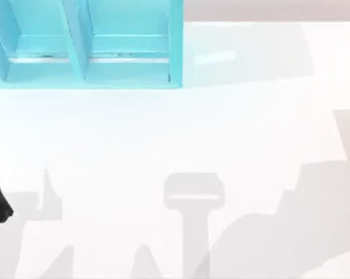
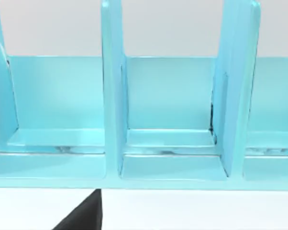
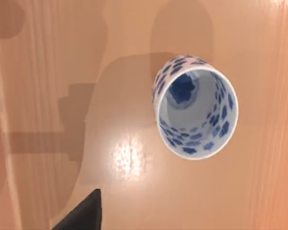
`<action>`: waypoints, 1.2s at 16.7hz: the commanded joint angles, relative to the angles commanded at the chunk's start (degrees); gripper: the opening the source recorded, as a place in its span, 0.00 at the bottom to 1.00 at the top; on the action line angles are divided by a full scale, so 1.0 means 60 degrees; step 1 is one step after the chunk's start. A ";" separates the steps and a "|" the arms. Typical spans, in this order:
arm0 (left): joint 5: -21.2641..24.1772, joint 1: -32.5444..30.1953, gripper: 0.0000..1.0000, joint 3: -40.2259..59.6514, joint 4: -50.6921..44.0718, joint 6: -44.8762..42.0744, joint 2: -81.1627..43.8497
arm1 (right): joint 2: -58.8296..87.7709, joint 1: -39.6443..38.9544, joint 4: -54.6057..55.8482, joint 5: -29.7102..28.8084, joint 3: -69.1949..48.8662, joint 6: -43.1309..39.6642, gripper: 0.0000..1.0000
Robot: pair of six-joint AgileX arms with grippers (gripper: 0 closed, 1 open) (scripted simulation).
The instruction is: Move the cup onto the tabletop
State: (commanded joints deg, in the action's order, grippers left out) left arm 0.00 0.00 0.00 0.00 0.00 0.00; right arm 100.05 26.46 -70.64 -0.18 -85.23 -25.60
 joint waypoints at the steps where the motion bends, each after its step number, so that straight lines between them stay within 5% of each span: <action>1: 0.0000 0.0000 1.00 0.0000 0.0000 0.0000 0.0000 | 0.0434 0.0118 -0.0289 0.0002 -0.0421 -0.0118 1.00; 11: 0.0000 0.0000 1.00 0.0000 0.0000 0.0000 0.0000 | 0.1193 0.0300 -0.0656 0.0012 -0.1041 -0.0320 1.00; 20: 0.0000 0.0000 1.00 0.0000 0.0000 0.0000 0.0000 | 0.1882 0.0308 0.2691 0.0010 0.1592 -0.0304 1.00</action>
State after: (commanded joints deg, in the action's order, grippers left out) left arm 0.00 0.00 0.00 0.00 0.00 0.00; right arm 111.35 28.31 -54.49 -0.12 -75.68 -27.43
